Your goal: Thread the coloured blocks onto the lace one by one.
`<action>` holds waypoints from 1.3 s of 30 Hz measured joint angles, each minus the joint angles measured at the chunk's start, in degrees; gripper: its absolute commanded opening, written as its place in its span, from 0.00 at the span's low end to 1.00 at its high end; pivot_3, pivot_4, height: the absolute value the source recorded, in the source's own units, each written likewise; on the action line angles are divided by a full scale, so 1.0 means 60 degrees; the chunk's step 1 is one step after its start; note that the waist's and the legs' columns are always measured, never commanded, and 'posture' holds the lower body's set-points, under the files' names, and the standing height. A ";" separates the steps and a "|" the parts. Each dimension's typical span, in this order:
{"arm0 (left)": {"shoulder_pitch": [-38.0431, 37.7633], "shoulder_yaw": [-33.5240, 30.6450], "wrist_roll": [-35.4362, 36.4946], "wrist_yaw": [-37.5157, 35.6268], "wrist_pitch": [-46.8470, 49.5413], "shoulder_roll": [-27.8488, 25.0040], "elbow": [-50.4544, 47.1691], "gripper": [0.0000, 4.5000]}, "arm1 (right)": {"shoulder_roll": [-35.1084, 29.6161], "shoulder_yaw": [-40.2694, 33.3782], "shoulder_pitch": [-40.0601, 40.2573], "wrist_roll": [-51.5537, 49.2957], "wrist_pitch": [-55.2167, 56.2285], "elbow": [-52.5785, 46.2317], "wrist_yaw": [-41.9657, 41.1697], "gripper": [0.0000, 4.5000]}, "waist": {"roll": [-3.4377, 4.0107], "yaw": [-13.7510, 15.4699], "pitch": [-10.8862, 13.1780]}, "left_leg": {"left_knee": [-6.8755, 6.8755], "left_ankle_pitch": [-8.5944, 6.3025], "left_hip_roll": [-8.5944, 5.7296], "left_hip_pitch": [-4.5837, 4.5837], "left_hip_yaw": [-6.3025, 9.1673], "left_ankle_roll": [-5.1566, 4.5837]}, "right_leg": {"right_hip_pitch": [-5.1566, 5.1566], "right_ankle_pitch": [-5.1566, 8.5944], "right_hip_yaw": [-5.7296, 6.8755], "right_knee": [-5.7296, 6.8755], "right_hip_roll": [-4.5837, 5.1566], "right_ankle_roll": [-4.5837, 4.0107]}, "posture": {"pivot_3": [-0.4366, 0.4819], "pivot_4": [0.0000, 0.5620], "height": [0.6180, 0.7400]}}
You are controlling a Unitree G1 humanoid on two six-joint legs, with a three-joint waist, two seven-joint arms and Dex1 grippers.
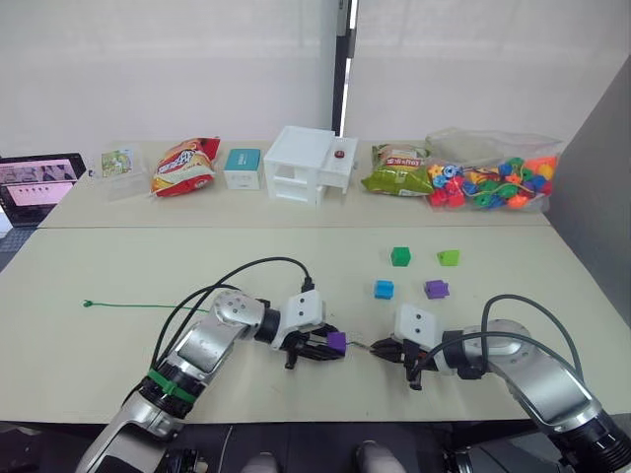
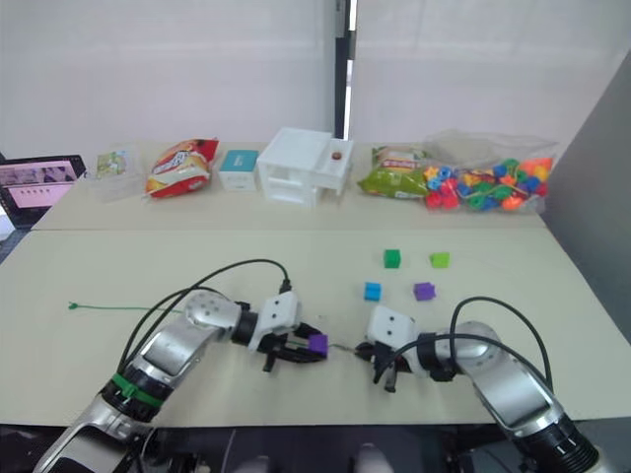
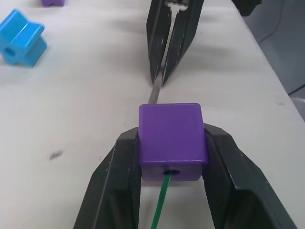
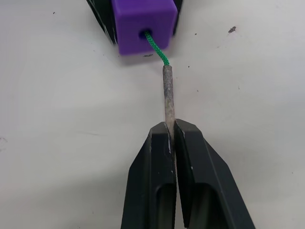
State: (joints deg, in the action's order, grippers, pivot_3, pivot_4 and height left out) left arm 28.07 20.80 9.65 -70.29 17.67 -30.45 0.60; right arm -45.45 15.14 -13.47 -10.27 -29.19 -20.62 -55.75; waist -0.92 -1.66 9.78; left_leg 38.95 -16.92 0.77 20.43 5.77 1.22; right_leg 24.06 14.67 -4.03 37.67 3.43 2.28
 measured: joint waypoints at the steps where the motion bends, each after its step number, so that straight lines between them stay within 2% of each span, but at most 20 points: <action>1: -0.0091 -0.0176 0.0052 -0.0121 -0.0060 -0.0323 0.0056 0.27 | 0.0000 0.0009 -0.0038 0.0016 0.0035 0.0012 -0.0053 0.00 | 0.0000 -0.0021 0.0000 | 0.0000 0.0000 0.0001 0.0000 0.0000 0.0000 | 0.0002 0.0000 0.0000 0.0002 0.0000 0.0000 | 0.48 0.27 1.00; 7: -0.0320 -0.1460 0.0327 -0.1199 -0.1672 -0.2164 0.1718 0.27 | -0.0056 0.0051 -0.0399 0.0039 0.0188 0.0092 -0.0432 0.00 | 0.0002 -0.0124 0.0000 | -0.0006 0.0000 0.0003 -0.0002 0.0001 0.0000 | 0.0006 0.0000 0.0004 0.0004 0.0000 0.0000 | 0.48 0.27 1.00; 12: -0.0289 -0.2273 0.0336 -0.1870 -0.3342 -0.3093 0.3744 0.27 | -0.0192 0.0131 -0.0577 0.0109 0.0214 0.0091 -0.0669 0.00 | 0.0003 -0.0141 0.0001 | -0.0007 0.0000 0.0003 -0.0002 0.0000 0.0000 | 0.0009 0.0000 0.0005 0.0005 0.0000 0.0000 | 0.48 0.27 1.00; 14: -0.0165 -0.2446 0.0309 -0.2144 -0.4190 -0.3591 0.4873 0.27 | -0.0192 0.0176 -0.0699 0.0110 0.0234 0.0069 -0.0743 0.00 | 0.0000 -0.0196 0.0001 | -0.0013 -0.0001 0.0014 -0.0006 -0.0002 -0.0001 | 0.0015 0.0000 0.0006 0.0004 -0.0012 -0.0001 | 0.48 0.27 1.00; 18: 0.0321 -0.2981 -0.0250 -0.2191 -0.5821 -0.5051 0.8251 0.27 | -0.0195 0.0191 -0.0800 0.0150 0.0267 0.0229 -0.0906 0.00 | 0.0002 -0.0382 0.0002 | -0.0033 -0.0002 0.0014 -0.0023 -0.0005 -0.0004 | 0.0023 0.0001 0.0006 0.0024 -0.0014 -0.0003 | 0.48 0.27 1.00; 22: 0.0679 -0.3246 -0.0501 -0.2101 -0.6629 -0.5138 0.9680 0.27 | -0.0089 0.0342 -0.1037 0.0224 0.0417 0.0516 -0.0952 0.00 | 0.0002 -0.0232 0.0004 | -0.0017 -0.0002 0.0005 -0.0009 -0.0007 -0.0003 | 0.0018 0.0001 0.0011 0.0028 0.0002 -0.0003 | 0.48 0.27 1.00; 29: 0.0762 -0.3499 -0.0472 -0.2295 -0.6883 -0.4766 0.9720 0.27 | 0.0061 0.0444 -0.1147 0.0376 0.0541 0.0723 -0.1109 0.00 | 0.0002 -0.0119 0.0004 | -0.0016 -0.0002 0.0005 -0.0005 -0.0008 -0.0003 | 0.0024 0.0001 0.0012 0.0036 0.0002 -0.0003 | 0.48 0.27 1.00; 31: 0.0772 -0.3500 -0.0475 -0.2368 -0.6738 -0.4756 0.9602 0.51 | 0.0125 0.0453 -0.1220 0.0376 0.0541 0.0723 -0.1129 0.00 | 0.0002 -0.0137 0.0004 | -0.0016 -0.0002 0.0006 -0.0006 -0.0007 -0.0003 | 0.0027 0.0001 0.0012 0.0041 0.0001 -0.0003 | 0.48 0.27 1.00; 37: 0.0903 -0.3569 -0.0421 -0.2989 -0.5392 -0.4813 0.8990 0.94 | 0.0147 0.0460 -0.1245 0.0382 0.0541 0.0723 -0.1197 0.00 | 0.0001 -0.0161 0.0004 | -0.0015 -0.0002 0.0006 -0.0006 -0.0006 -0.0003 | 0.0028 0.0001 0.0011 0.0046 -0.0001 -0.0003 | 0.48 0.27 1.00; 38: 0.0931 -0.3621 -0.0416 -0.3009 -0.5237 -0.4822 0.8835 0.99 | 0.0152 0.0460 -0.1246 0.0383 0.0541 0.0723 -0.1204 0.00 | 0.0001 -0.0158 0.0004 | -0.0015 -0.0002 0.0006 -0.0006 -0.0006 -0.0003 | 0.0027 0.0001 0.0012 0.0046 0.0000 -0.0003 | 0.48 0.27 1.00; 39: 0.0956 -0.3652 -0.0396 -0.3027 -0.4971 -0.4845 0.8562 0.99 | 0.0162 0.0460 -0.1246 0.0384 0.0540 0.0723 -0.1207 0.00 | 0.0001 -0.0155 0.0005 | -0.0015 -0.0002 0.0006 -0.0005 -0.0006 -0.0003 | 0.0027 0.0001 0.0011 0.0046 -0.0001 -0.0003 | 0.48 0.27 1.00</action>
State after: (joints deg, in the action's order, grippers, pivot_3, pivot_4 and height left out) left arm 33.80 -1.11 7.28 -88.45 -12.15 -59.52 51.97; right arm -44.48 17.90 -20.94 -7.96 -25.95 -16.28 -63.00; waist -0.92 -2.59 9.81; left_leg 38.86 -16.94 0.80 20.40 5.73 1.20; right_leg 24.22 14.67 -3.96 37.94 3.42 2.26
